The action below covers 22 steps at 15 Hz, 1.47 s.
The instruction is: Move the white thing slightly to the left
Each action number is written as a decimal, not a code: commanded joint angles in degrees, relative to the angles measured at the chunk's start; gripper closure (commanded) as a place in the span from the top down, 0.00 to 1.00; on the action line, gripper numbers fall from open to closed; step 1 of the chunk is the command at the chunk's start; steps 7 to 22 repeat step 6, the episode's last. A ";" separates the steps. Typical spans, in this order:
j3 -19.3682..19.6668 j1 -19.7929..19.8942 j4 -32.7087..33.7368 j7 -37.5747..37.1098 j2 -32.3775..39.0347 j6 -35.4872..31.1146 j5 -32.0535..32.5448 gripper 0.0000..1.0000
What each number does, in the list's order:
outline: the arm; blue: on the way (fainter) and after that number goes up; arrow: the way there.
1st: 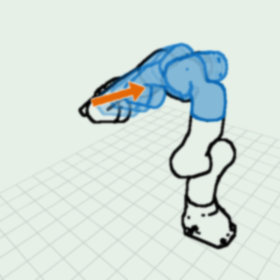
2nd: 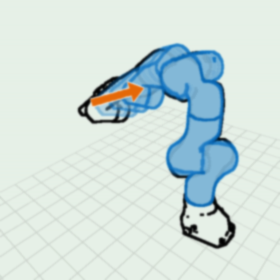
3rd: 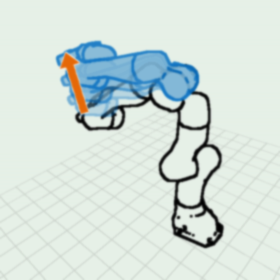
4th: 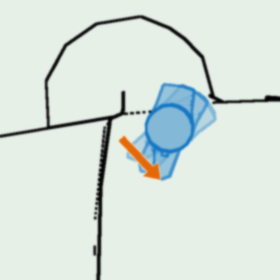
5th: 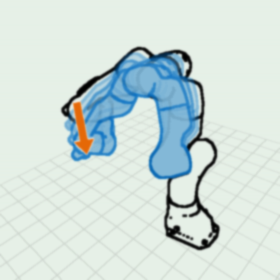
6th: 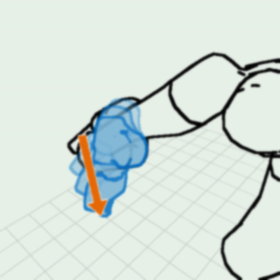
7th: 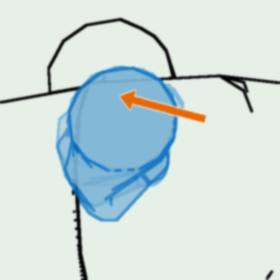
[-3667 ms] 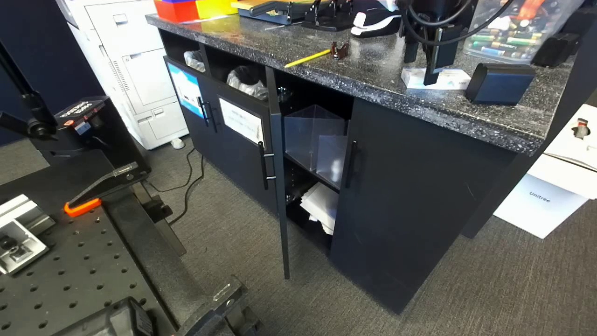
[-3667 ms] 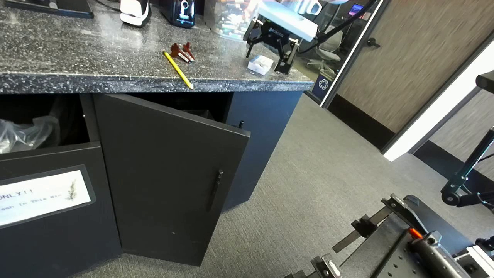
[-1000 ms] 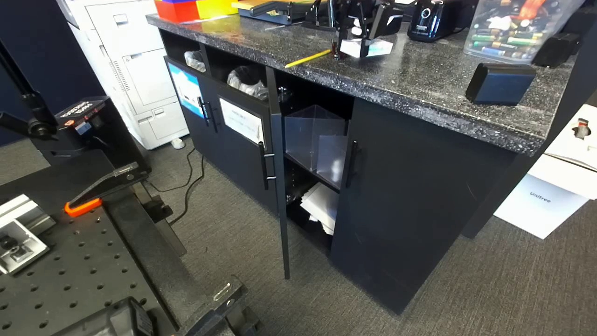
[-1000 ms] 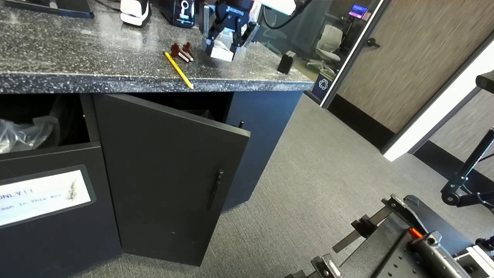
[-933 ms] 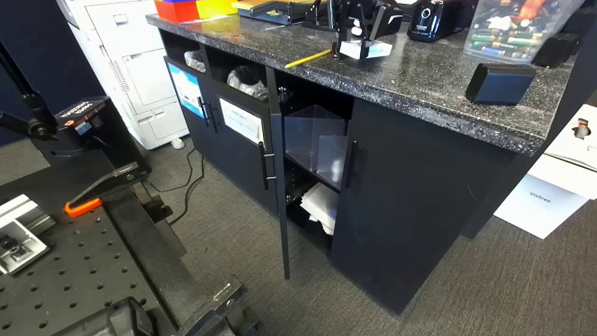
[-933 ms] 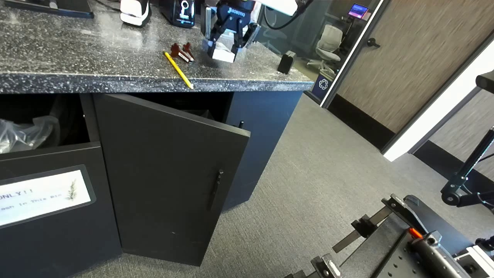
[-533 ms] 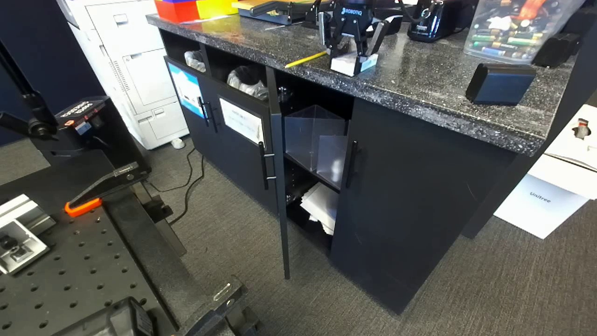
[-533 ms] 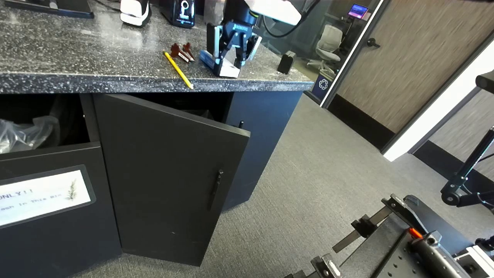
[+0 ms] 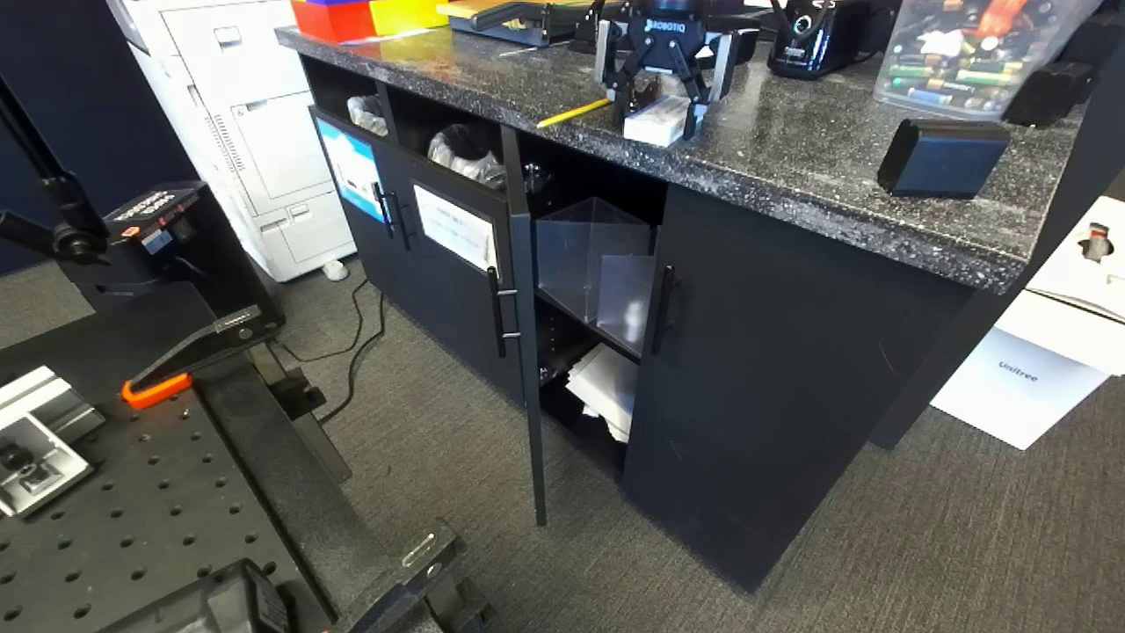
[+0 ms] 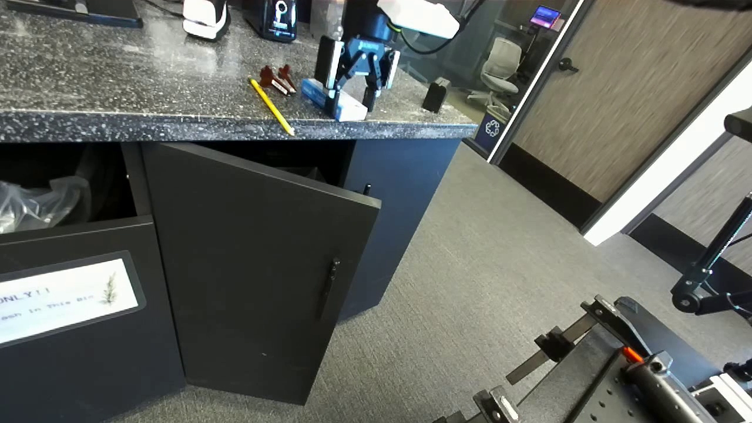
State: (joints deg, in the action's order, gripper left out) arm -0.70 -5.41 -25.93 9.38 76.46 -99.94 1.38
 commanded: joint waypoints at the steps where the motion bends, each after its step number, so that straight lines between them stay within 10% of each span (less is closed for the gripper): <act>1: -0.56 -0.72 -0.71 -2.89 -4.07 3.81 -0.47 1.00; 22: -0.51 -0.58 -0.73 -6.43 -6.75 7.81 -1.14 1.00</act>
